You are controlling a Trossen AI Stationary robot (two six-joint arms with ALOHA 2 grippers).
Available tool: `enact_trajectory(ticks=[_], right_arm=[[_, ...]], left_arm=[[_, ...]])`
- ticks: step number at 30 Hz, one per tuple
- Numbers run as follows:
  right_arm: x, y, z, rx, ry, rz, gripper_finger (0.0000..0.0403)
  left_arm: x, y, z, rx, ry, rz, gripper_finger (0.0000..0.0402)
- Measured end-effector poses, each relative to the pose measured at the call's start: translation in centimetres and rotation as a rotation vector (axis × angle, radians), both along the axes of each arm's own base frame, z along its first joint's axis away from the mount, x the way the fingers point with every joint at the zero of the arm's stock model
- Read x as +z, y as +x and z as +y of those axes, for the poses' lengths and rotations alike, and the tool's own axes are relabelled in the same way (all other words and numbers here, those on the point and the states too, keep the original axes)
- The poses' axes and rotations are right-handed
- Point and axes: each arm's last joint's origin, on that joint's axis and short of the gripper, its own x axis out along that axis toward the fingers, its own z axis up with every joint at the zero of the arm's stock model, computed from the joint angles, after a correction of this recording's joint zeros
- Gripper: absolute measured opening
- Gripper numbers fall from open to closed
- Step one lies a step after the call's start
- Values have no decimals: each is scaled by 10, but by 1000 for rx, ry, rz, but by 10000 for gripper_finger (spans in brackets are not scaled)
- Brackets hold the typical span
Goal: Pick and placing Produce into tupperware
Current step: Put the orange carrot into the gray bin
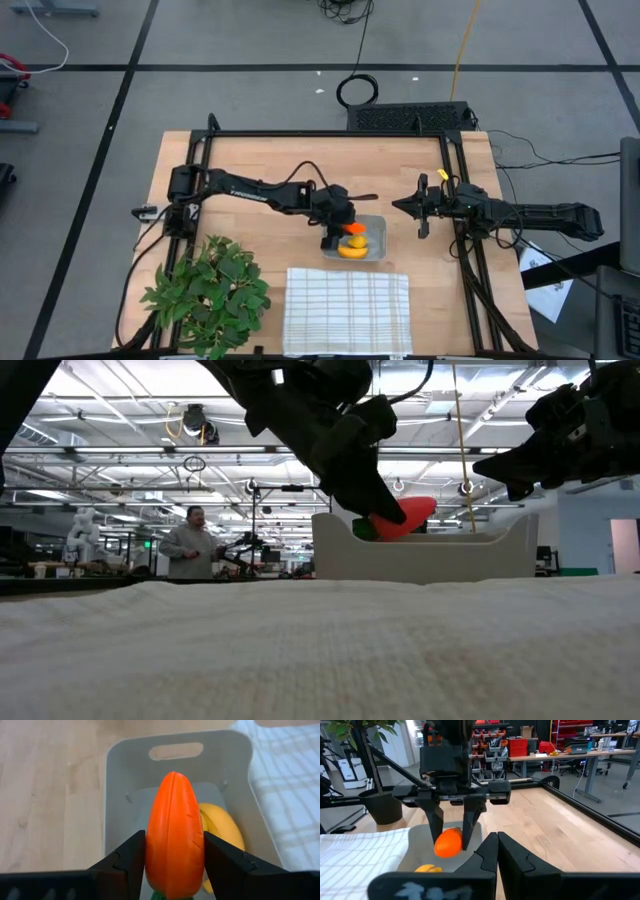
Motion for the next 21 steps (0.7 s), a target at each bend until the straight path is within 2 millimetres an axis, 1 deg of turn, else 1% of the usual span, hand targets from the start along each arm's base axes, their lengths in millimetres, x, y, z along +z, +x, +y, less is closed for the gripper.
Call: enact_trajectory(ticks=[5, 7, 10, 14, 18, 21], right_arm=[[0, 0, 0, 0, 0, -1, 0], [0, 0, 0, 0, 0, -1, 0], [0, 0, 0, 0, -1, -4, 0], [0, 0, 0, 0, -1, -4, 0], [-1, 0, 0, -1, 8, 6, 0], [-1, 0, 0, -1, 9, 8, 0]], left_arm=[[1, 0, 0, 24, -3, -4, 172], [4, 0, 1, 30, -3, 24, 172], [11, 9, -2, 54, 39, 33, 172], [13, 17, -4, 39, 66, 69, 172], [15, 18, -4, 40, 72, 84, 172], [11, 13, -2, 44, 75, 153, 172]])
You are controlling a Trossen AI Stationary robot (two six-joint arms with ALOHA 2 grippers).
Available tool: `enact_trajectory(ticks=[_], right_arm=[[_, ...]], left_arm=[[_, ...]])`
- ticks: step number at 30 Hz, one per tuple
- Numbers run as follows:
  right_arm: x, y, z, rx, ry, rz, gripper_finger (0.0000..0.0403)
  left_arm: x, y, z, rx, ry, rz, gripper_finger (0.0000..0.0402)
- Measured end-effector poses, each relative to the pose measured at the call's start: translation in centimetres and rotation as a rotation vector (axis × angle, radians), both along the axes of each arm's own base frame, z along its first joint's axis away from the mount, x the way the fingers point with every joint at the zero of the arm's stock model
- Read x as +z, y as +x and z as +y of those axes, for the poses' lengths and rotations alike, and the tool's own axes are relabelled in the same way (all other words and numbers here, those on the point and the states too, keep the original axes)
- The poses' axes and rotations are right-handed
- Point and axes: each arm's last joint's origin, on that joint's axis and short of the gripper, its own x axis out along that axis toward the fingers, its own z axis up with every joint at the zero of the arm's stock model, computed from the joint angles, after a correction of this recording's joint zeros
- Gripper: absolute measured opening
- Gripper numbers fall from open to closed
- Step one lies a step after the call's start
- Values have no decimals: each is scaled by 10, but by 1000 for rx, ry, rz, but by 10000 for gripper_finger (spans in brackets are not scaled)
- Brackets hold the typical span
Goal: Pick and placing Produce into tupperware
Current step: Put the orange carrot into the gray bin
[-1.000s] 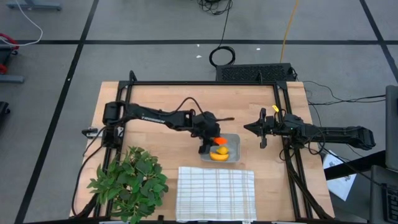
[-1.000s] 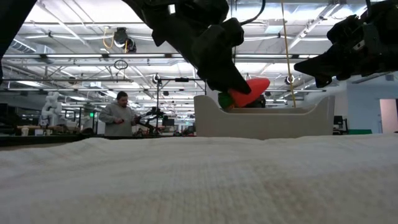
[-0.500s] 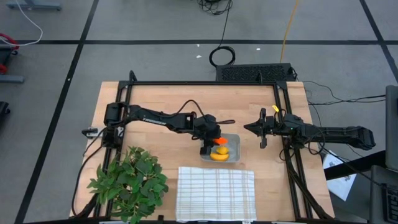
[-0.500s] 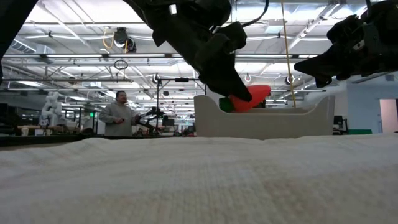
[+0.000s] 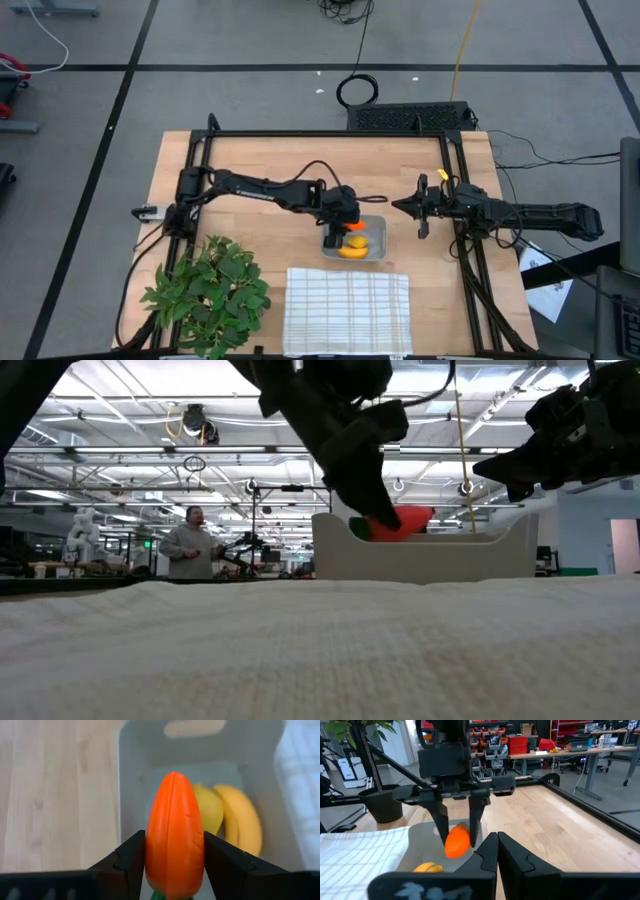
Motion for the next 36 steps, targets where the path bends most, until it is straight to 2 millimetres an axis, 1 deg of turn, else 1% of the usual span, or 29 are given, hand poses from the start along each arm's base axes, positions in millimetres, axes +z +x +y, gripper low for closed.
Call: enact_trajectory(ticks=[7, 20, 28, 36], right_arm=[[0, 0, 0, 0, 0, 0, 0], [0, 0, 0, 0, -1, -4, 0], [0, 0, 0, 0, -1, -4, 0], [1, 0, 0, 0, -2, -9, 0]], left_arm=[[-4, -5, -5, 4, 8, 70, 172], [-15, 3, -5, 40, 2, 39, 172], [-29, 7, -5, 43, -1, 60, 172], [-30, 8, -6, 39, -37, 55, 172]])
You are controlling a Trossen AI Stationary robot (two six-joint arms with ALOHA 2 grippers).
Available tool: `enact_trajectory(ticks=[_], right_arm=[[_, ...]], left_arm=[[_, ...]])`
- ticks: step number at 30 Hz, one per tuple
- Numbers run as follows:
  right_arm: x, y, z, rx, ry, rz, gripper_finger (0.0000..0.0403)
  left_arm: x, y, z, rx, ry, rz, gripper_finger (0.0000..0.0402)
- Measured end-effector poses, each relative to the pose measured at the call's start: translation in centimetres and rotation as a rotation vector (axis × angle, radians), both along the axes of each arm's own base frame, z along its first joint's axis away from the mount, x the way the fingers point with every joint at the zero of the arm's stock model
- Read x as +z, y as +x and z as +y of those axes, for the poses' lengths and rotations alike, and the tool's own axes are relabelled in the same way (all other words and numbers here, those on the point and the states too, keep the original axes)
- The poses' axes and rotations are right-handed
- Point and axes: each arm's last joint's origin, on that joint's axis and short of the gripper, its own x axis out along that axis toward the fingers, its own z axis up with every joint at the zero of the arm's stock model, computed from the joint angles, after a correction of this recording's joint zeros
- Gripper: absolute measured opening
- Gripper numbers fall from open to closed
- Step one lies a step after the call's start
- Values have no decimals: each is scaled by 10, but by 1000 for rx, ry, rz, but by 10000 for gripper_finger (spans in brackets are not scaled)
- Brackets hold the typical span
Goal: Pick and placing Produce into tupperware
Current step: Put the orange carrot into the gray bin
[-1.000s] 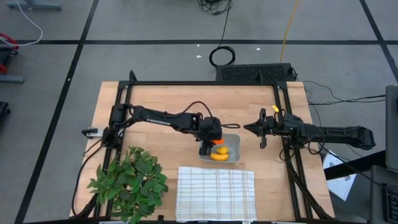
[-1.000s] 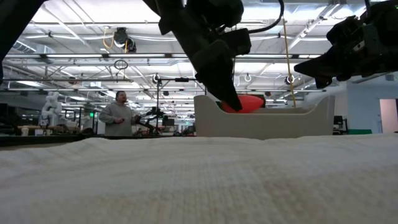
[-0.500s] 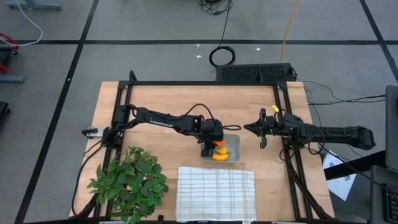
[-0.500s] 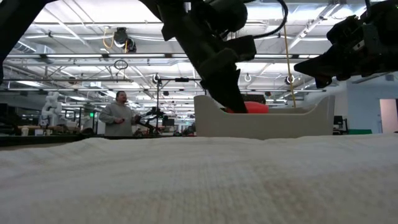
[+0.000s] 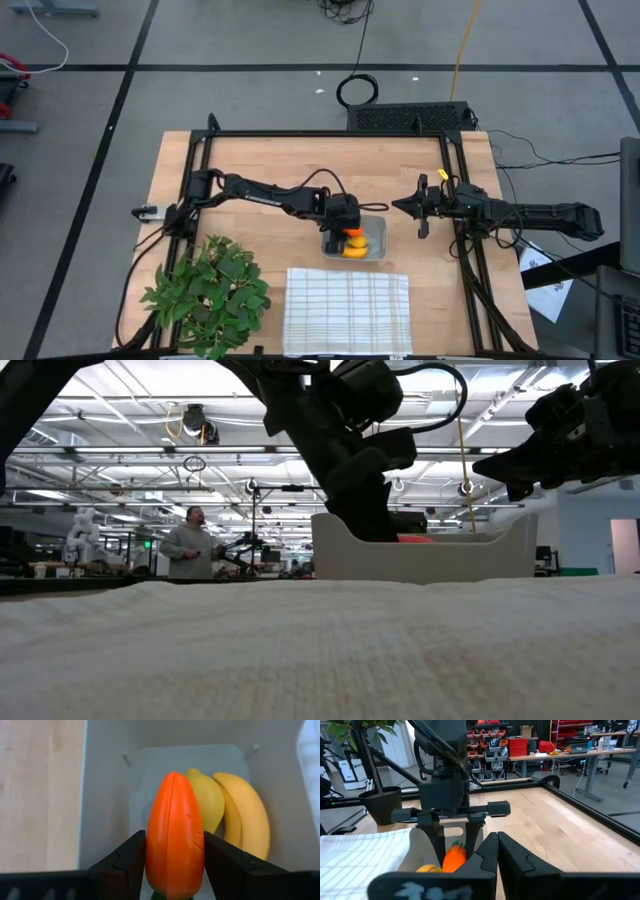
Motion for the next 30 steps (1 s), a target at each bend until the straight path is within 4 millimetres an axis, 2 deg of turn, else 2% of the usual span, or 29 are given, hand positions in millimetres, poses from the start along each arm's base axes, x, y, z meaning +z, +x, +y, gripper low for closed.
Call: enact_trajectory(ticks=[11, 23, 30], right_arm=[[0, 0, 0, 0, -1, -4, 0], [-1, 1, 0, 0, -3, 10, 0], [-1, 1, 0, 0, -6, 10, 0]], left_arm=[[-7, 2, 0, 29, -27, 14, 172], [-12, 2, -8, -124, 134, 17, 172], [-12, 2, -10, -136, 145, 9, 172]])
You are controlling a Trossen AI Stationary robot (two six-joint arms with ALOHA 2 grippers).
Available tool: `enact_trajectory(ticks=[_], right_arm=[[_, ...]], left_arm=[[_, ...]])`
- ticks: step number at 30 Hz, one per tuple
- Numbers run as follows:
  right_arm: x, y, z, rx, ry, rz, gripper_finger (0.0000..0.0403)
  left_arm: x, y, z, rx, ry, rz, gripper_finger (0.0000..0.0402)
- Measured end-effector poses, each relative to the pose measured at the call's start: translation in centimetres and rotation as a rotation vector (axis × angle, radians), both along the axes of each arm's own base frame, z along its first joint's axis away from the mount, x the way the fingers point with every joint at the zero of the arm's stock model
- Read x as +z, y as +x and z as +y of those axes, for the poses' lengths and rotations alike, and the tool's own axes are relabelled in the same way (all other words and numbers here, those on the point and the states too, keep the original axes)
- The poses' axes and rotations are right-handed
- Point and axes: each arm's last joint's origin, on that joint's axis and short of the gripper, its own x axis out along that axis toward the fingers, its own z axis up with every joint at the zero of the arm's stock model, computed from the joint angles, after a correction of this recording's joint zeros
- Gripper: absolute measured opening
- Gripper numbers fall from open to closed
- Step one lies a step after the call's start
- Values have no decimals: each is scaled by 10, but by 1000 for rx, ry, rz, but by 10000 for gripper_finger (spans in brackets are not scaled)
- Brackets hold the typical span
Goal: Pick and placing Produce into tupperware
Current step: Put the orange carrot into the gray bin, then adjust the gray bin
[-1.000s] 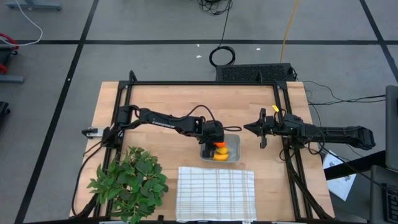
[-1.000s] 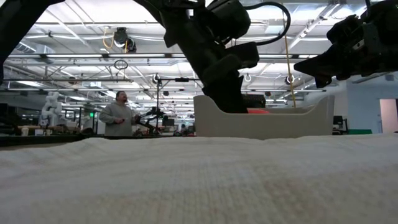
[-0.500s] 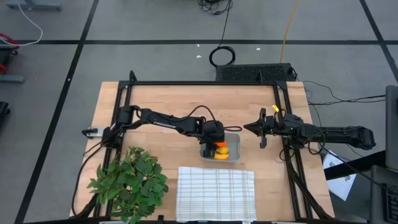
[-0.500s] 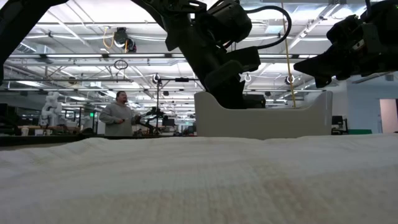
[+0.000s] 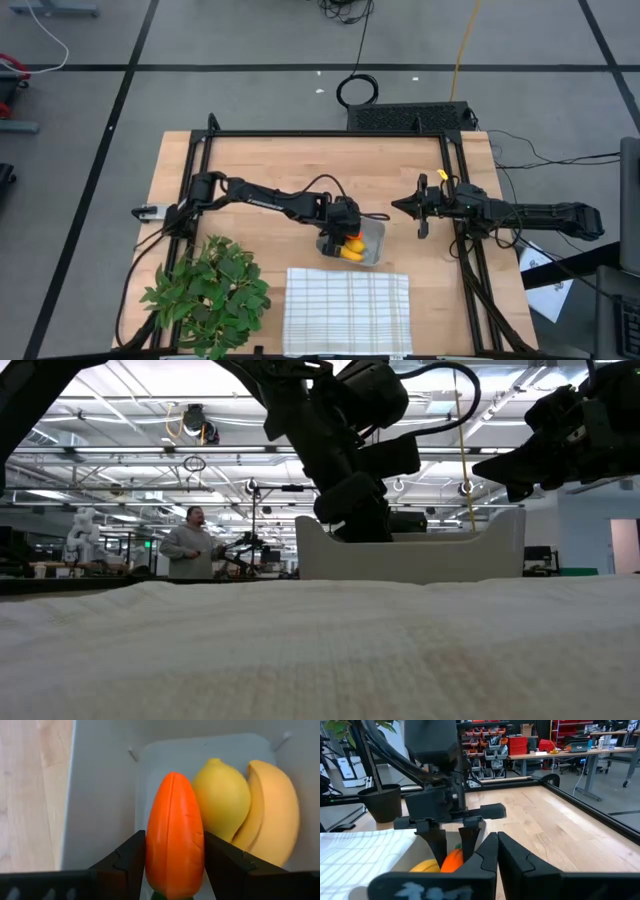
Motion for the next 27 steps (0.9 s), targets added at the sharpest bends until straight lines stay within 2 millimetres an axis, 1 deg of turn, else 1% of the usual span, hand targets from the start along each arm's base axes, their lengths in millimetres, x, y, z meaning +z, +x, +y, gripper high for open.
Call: enact_trajectory(ticks=[14, 23, 27], right_arm=[[0, 0, 0, 0, 0, 0, 0], [0, 0, 0, 0, 0, 0, 0], [0, 0, 0, 0, 0, 0, 0]], left_arm=[[0, 0, 0, 23, -23, 1, 175], [0, 0, 0, 21, -24, 4, 221], [0, 0, 0, 20, -23, 4, 229]])
